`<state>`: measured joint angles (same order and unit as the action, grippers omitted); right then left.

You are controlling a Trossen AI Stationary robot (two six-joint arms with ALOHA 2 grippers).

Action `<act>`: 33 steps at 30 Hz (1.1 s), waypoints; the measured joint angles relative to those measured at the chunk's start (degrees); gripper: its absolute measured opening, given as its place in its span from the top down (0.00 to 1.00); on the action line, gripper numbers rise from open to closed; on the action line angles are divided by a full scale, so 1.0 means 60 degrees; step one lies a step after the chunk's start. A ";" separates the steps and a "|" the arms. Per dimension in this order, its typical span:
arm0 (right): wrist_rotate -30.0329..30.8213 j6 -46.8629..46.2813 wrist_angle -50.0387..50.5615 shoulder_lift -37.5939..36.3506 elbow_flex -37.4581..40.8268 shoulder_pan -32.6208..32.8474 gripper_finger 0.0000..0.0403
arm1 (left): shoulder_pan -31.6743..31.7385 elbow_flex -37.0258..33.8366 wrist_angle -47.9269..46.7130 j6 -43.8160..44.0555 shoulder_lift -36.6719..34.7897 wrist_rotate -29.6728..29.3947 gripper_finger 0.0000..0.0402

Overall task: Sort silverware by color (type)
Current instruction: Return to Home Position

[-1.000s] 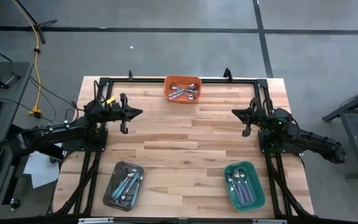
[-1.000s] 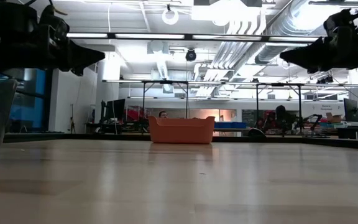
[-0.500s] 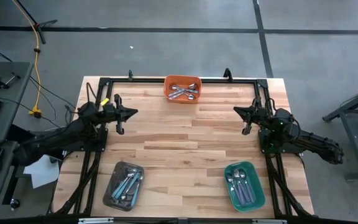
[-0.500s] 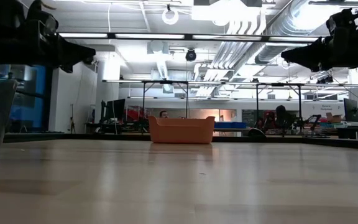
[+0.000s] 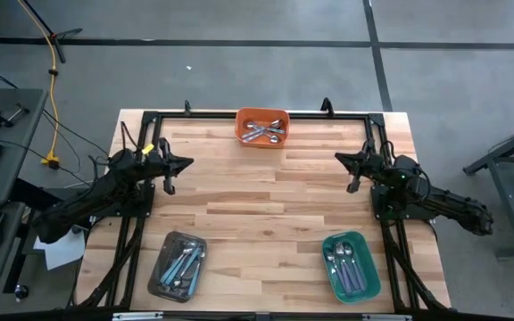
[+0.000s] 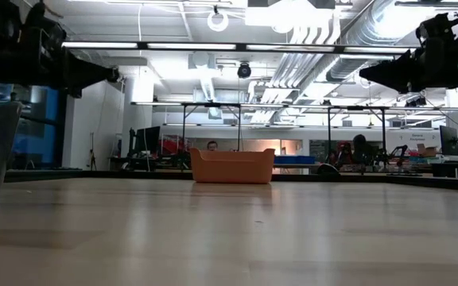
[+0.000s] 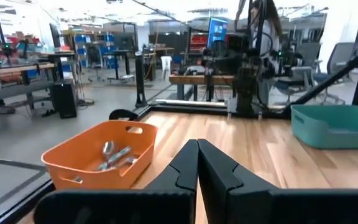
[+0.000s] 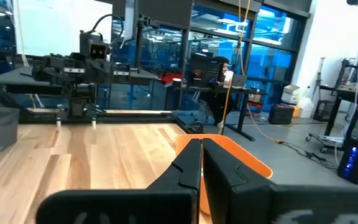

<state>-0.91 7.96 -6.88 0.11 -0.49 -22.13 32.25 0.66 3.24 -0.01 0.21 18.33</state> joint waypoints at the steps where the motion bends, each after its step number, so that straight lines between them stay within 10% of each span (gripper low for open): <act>1: 0.0084 0.0002 -0.0001 0.0016 0.0000 -0.0001 1.00 | -0.0010 -0.0001 0.0017 0.0054 0.0005 -0.0005 1.00; 33: 0.0923 -0.0279 0.0897 0.0072 -0.0007 -0.0001 1.00 | -0.0004 0.0005 -0.0057 0.0470 0.0521 -0.0772 1.00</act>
<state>4.62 6.28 -1.50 0.54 -0.54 -22.13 32.23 0.69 2.90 2.81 3.33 13.69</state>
